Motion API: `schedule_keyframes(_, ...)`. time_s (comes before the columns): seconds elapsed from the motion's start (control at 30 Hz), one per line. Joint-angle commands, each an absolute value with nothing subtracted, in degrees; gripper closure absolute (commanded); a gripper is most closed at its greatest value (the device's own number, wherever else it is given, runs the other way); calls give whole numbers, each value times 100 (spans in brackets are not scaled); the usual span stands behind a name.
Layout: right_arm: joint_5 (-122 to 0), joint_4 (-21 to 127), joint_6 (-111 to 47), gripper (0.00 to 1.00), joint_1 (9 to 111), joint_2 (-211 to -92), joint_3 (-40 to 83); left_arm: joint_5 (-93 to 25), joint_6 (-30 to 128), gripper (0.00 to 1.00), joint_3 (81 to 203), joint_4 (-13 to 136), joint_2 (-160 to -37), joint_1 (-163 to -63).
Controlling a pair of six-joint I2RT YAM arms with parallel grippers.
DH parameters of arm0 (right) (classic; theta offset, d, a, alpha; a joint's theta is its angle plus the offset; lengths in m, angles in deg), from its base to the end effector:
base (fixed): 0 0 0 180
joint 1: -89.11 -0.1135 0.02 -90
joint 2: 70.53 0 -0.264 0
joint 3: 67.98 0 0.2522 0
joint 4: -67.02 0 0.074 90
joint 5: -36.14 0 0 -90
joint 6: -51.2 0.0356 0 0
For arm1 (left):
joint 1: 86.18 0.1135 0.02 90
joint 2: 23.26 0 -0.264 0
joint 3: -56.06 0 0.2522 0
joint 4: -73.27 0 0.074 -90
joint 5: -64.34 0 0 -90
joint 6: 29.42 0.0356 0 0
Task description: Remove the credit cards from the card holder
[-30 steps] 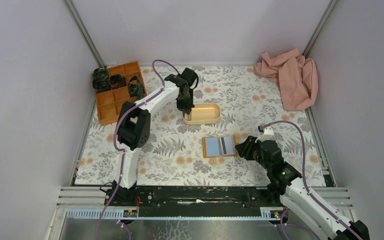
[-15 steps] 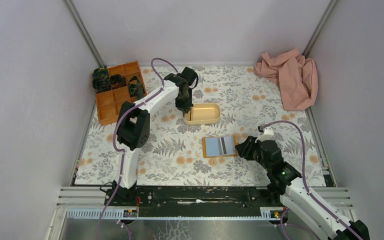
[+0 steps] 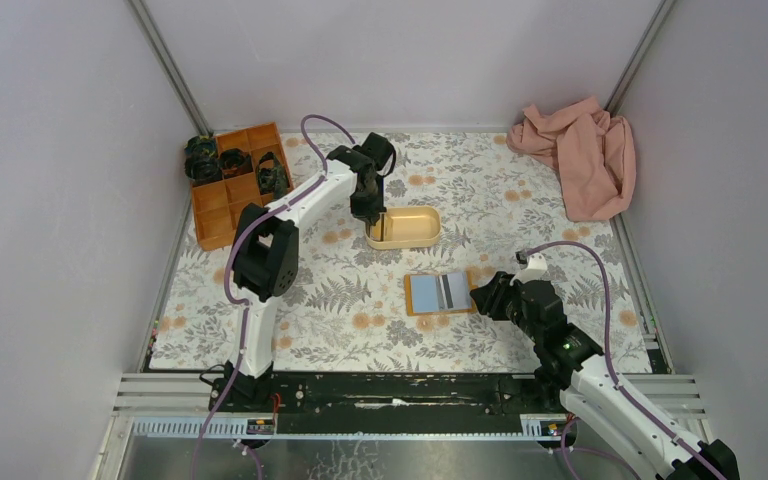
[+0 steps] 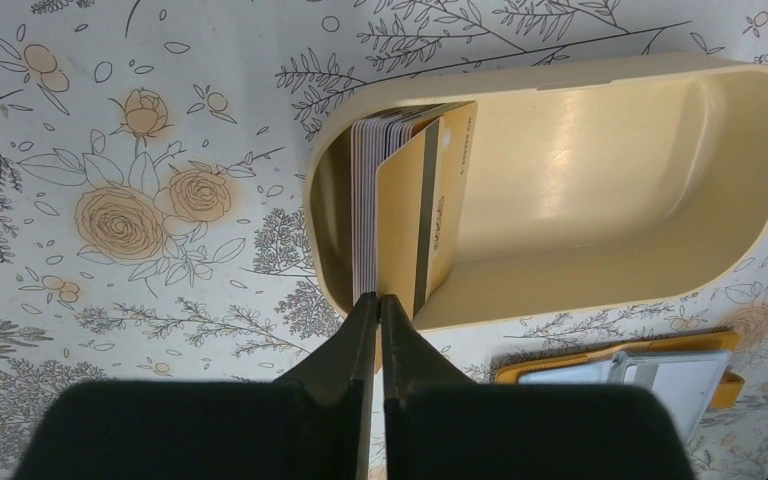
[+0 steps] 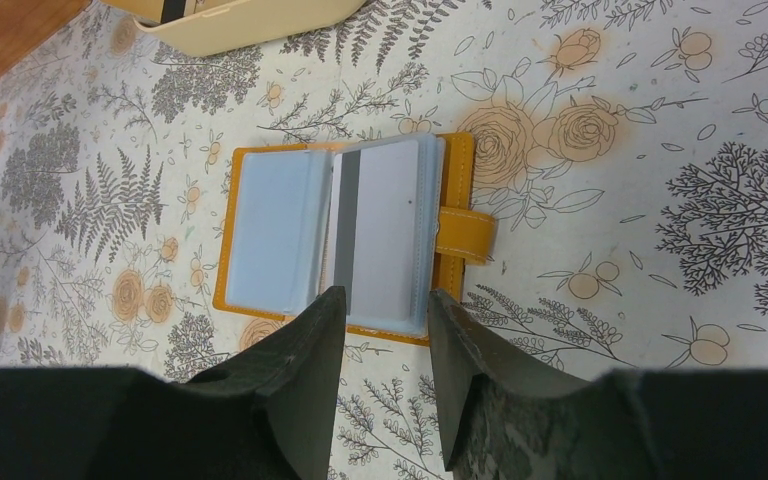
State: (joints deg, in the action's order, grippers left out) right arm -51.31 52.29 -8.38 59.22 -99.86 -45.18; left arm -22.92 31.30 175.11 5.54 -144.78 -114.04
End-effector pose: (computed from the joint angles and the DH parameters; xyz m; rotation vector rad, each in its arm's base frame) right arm 0.1243 0.0696 0.1744 0.0397 1.9979 0.6480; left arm 0.3961 -0.2074 0.2246 -0.0466 2.8099 -0.1755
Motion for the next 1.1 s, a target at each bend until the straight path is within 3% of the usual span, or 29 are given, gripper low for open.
schedule_keyframes(0.0, -5010, 5473, -882, 57, 5907, -10013, -4501, -2241, 3131, 99, 17674, 513, -14283, -11399)
schedule_keyframes(0.2, -5016, 5520, -887, 57, 5908, -10076, -4508, -2196, 3102, 100, 17747, 520, -14320, -11465)
schedule_keyframes(1.07, -5025, 5514, -890, 57, 5914, -10040, -4517, -2058, 3148, 82, 17703, 515, -14356, -11545)
